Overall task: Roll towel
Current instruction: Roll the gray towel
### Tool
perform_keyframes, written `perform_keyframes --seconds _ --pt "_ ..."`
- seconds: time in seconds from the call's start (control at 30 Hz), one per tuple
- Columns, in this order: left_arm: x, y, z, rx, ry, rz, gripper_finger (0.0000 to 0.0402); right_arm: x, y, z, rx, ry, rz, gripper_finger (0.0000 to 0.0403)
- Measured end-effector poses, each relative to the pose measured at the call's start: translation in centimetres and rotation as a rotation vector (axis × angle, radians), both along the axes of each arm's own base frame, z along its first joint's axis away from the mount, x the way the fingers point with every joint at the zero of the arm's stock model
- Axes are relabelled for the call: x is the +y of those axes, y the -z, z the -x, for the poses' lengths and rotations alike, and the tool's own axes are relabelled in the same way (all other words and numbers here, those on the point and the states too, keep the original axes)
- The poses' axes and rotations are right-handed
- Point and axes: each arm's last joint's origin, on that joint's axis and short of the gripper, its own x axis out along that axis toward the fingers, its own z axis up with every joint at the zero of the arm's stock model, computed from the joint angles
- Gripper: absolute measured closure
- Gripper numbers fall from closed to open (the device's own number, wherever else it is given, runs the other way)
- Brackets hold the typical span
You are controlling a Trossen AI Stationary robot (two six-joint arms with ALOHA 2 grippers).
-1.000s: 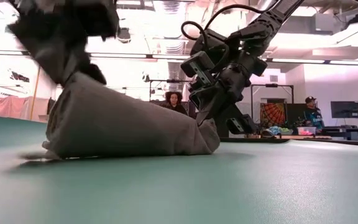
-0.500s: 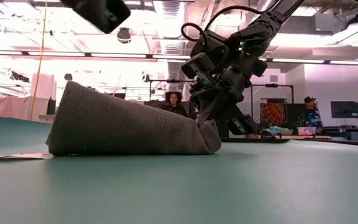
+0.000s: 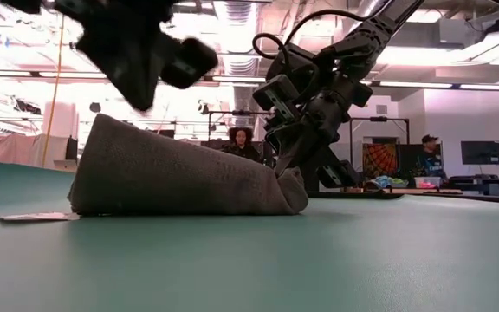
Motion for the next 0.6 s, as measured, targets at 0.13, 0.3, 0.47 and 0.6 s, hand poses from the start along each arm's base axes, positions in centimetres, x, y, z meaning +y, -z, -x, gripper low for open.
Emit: perform_keyframes --seconds 0.13,0.3,0.47,0.6 --pt "0.6 1.4 -0.7 0.043 -0.034 -0.015 0.0402 0.0 0.0 0.0 0.0 0.002 0.004 0.0375" --pt "2.3 1.8 -0.6 0.055 -0.136 -0.004 0.0402 0.0 0.0 0.0 -0.002 -0.001 0.006 0.0375" --pt "3.5 3.3 0.4 0.06 -0.233 0.031 0.0402 0.0 0.0 0.0 -0.003 -0.006 0.009 0.0375" --pt "3.7 4.9 1.4 0.064 -0.29 0.068 0.0402 0.0 0.0 0.0 -0.006 -0.009 0.011 0.0375"
